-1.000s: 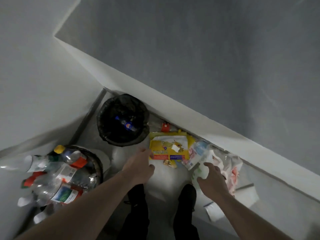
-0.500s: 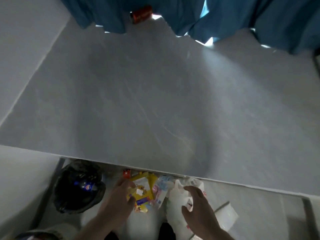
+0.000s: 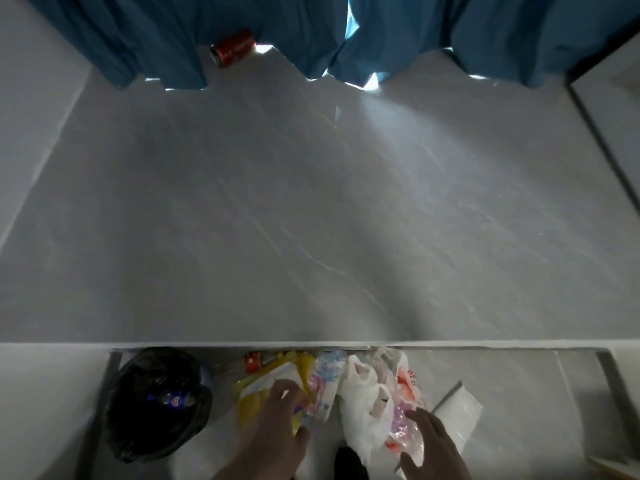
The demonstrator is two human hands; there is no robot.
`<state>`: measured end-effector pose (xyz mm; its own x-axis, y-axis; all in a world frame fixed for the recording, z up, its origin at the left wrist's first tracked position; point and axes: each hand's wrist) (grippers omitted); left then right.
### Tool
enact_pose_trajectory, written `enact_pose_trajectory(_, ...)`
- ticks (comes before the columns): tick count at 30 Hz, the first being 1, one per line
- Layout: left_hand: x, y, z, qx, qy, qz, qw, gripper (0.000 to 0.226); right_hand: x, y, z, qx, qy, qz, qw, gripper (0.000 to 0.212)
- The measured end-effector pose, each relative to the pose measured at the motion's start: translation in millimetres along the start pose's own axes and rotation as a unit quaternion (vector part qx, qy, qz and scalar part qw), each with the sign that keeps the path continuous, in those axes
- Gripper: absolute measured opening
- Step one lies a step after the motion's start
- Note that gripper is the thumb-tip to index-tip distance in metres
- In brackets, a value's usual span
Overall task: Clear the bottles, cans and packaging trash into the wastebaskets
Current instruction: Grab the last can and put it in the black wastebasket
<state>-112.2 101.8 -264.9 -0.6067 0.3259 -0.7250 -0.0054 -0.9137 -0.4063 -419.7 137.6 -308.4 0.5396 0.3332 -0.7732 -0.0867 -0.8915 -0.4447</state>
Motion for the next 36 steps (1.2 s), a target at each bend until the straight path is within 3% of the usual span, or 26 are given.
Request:
enact_pose_trajectory(3, -39, -2, 8, 0.066, -0.015, 0.054, 0.996, 0.041, -36, -22, -59, -0.038, 0.035, 0.008, 0.999, 0.068)
enact_pose_trajectory(8, -137, 60, 7, 0.075, 0.042, 0.120, 0.989, 0.035, -86, 24, -144, -0.123, 0.033, 0.067, 0.990, 0.061)
enact_pose_trajectory(15, -197, 190, -52, -0.117, 0.190, 0.078, 0.972, 0.078, -83, 167, -238, -0.176, -0.083, 0.045, 0.980, 0.067)
enact_pose_trajectory(19, -187, 251, -93, -0.169, 0.176, 0.054, 0.968, 0.100, -50, 255, -277, -0.153, -0.132, 0.018, 0.979, 0.073)
enact_pose_trajectory(25, -203, 341, -111, -0.209, 0.143, 0.147, 0.956, 0.130, -4, 369, -357, -0.157, -0.199, 0.049, 0.966, 0.083)
enact_pose_trajectory(31, -251, 433, -137, -0.173, 0.162, 0.297, 0.925, 0.111, 19, 475, -430, -0.167, -0.222, 0.155, 0.948, 0.080)
enact_pose_trajectory(36, -286, 484, -147, -0.146, 0.154, 0.317, 0.924, 0.101, 15, 563, -499, -0.217, -0.183, 0.206, 0.936, 0.074)
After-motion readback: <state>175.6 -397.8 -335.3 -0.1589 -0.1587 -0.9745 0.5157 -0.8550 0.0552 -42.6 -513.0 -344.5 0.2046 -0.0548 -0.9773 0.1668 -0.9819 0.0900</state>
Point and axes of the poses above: each hand's wrist, its own y-axis towards the middle knuckle, its own x-axis out of the palm, z = x × y, and after that the axes turned 8 degrees about z, right-handed
